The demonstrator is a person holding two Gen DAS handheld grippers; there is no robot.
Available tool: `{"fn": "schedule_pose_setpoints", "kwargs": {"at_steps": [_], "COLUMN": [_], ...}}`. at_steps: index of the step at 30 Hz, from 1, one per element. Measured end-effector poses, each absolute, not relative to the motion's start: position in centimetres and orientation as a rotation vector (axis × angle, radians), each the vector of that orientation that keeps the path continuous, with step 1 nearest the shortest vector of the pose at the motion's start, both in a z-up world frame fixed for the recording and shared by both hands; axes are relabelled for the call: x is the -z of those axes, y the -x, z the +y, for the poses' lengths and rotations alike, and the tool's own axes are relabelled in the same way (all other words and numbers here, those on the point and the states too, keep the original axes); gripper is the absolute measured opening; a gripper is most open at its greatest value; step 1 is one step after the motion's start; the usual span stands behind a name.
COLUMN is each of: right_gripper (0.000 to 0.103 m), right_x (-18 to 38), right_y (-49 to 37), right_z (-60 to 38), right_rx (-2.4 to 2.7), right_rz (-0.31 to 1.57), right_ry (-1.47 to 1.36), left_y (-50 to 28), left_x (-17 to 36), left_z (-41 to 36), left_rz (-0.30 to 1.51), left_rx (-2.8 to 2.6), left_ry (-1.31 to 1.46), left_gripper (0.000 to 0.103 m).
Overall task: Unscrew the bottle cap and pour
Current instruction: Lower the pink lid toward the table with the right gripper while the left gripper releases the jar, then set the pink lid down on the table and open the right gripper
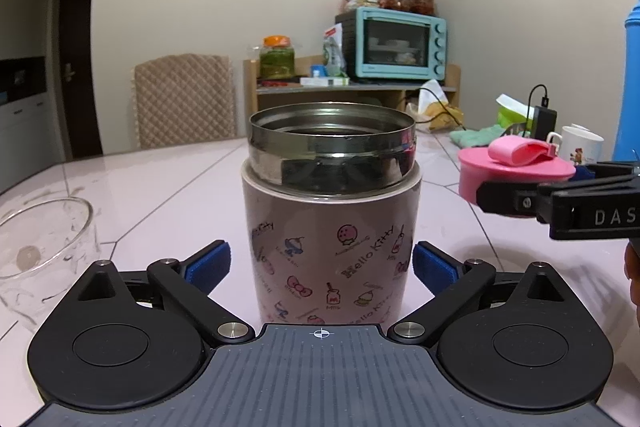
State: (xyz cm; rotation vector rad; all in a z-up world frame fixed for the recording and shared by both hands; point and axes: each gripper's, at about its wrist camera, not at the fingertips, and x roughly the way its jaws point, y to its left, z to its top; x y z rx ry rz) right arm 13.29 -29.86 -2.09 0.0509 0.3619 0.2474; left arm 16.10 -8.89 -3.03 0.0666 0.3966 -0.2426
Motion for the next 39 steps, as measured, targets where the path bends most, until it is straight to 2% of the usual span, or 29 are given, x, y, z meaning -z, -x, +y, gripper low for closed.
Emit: {"fn": "schedule_pose_setpoints", "kwargs": {"at_steps": [39], "right_gripper": [0.085], "right_x": [4.6], "right_y": [-15.1], "right_z": [-28.7], "right_rx": [-0.239], "right_rz": [0.552], "right_ry": [0.012], "left_y": [-15.8], "left_x": [3.4], "left_z": [-9.0], "left_rz": [0.468], "left_rx": [0.243], "left_ry": [-0.094], "left_gripper": [0.103]}}
